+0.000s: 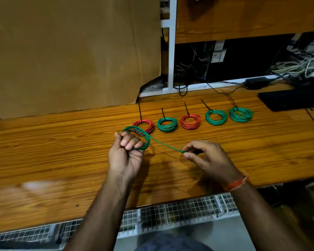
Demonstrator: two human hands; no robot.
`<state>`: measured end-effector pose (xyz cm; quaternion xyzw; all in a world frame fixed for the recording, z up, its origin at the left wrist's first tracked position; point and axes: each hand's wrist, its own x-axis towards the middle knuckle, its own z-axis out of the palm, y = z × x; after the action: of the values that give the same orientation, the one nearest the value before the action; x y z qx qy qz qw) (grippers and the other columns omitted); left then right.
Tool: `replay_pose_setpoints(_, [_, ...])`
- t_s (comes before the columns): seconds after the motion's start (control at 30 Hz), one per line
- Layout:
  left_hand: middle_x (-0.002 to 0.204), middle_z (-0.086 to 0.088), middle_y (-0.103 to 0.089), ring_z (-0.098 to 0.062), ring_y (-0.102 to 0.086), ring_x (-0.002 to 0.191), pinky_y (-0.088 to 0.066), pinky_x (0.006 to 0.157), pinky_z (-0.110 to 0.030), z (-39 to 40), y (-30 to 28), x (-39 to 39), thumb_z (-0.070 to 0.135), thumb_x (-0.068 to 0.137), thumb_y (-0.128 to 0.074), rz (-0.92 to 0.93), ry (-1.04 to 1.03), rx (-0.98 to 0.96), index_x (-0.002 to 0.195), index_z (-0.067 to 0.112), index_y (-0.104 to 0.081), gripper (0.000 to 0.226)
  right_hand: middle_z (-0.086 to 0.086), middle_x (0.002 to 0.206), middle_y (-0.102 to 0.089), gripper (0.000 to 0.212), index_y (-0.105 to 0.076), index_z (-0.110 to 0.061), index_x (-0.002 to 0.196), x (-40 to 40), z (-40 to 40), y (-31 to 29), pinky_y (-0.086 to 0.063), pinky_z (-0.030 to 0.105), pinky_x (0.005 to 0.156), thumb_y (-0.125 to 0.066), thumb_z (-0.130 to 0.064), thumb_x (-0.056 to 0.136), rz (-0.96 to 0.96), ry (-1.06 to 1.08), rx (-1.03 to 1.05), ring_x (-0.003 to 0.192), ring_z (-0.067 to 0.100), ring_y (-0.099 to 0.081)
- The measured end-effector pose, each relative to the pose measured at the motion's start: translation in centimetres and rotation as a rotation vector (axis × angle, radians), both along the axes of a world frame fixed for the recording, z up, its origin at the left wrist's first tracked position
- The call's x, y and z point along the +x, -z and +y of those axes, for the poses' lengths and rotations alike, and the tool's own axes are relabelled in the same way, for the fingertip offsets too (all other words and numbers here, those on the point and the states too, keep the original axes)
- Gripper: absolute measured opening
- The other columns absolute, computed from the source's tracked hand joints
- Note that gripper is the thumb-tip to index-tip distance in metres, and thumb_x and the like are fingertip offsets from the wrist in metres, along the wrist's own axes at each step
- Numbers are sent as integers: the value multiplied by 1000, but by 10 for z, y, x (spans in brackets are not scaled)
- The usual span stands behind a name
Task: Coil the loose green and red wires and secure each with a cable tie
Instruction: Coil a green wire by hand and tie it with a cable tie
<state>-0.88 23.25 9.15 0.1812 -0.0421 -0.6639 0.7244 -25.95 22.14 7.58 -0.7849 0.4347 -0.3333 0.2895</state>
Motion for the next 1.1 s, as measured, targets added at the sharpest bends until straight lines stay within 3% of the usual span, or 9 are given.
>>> replay_pose_setpoints(0.13, [61, 5, -52, -7, -47, 52, -43, 55, -20, 2, -2, -14, 30, 111, -31, -435, -76, 2, 85, 17, -47, 34, -11, 90, -69, 11, -76, -21, 99, 17, 7, -9, -52, 35, 71, -71, -30, 95, 84, -131, -223, 87, 8, -63])
replay_pose_setpoints(0.27, [70, -7, -72, -16, -64, 58, -53, 59, -25, 11, 0, -28, 24, 113, -30, -952, -61, -69, 76, 15, -65, 52, -1, 84, -63, 19, -76, -16, 99, 45, 12, -31, -46, 34, 69, -67, -32, 98, 135, -210, -432, 79, 18, -57])
replay_pose_setpoints(0.43, [63, 0, -53, -19, -47, 56, -38, 57, -35, 14, 17, -26, 47, 104, -45, -1331, -41, -162, 85, 11, -51, 41, -1, 87, -64, 12, -74, -14, 97, 58, 2, -53, -47, 35, 72, -71, -26, 95, 124, -208, -471, 81, 17, -55])
replay_pose_setpoints(0.57, [58, 5, -40, -10, -33, 50, -27, 47, -25, 19, 14, -21, 34, 101, -46, -1162, 57, -169, 86, 10, -49, 28, -3, 93, -68, 10, -75, -12, 101, 55, -4, -66, -50, 26, 73, -75, -14, 92, 57, -236, -327, 86, 10, -61])
replay_pose_setpoints(0.67, [53, 7, -34, -8, -24, 46, -22, 46, -22, 22, 10, -20, 35, 99, -43, -999, 117, -153, 83, 8, -51, 32, -3, 95, -68, 11, -75, -11, 103, 57, -7, -64, -49, 21, 74, -74, -14, 93, -7, -158, -308, 90, 7, -61])
replay_pose_setpoints(0.83, [51, 7, -27, -9, -19, 44, -22, 46, -22, 26, 3, -19, 44, 102, -40, -769, 178, -165, 81, 10, -51, 41, 0, 115, -53, 47, -62, -16, 131, 83, -1, -31, -50, 31, 84, -45, -50, 102, 58, 11, -149, 103, 10, -55])
replay_pose_setpoints(0.9, [51, 6, -25, -9, -18, 42, -22, 45, -22, 27, 1, -19, 43, 107, -40, -690, 194, -178, 81, 11, -48, 42, -4, 109, -54, 44, -62, -20, 120, 91, 4, -20, -46, 29, 81, -39, -52, 103, 3, 31, -132, 99, 8, -55])
replay_pose_setpoints(1.0, [52, 7, -25, -7, -19, 42, -25, 45, -22, 30, -3, -17, 41, 108, -39, -636, 226, -185, 83, 10, -50, 41, -16, 79, -56, 19, -52, -37, 94, 98, 8, -18, -39, 28, 64, -40, -47, 105, -141, 33, -92, 73, 3, -55])
replay_pose_setpoints(1.1, [51, 7, -31, -7, -25, 42, -27, 50, -26, 33, -3, -8, 43, 106, -36, -593, 334, -226, 87, 7, -58, 47, -4, 65, -53, 34, -52, -27, 80, 99, 6, -22, -39, 39, 54, -39, -45, 106, -178, 12, -87, 58, 12, -51])
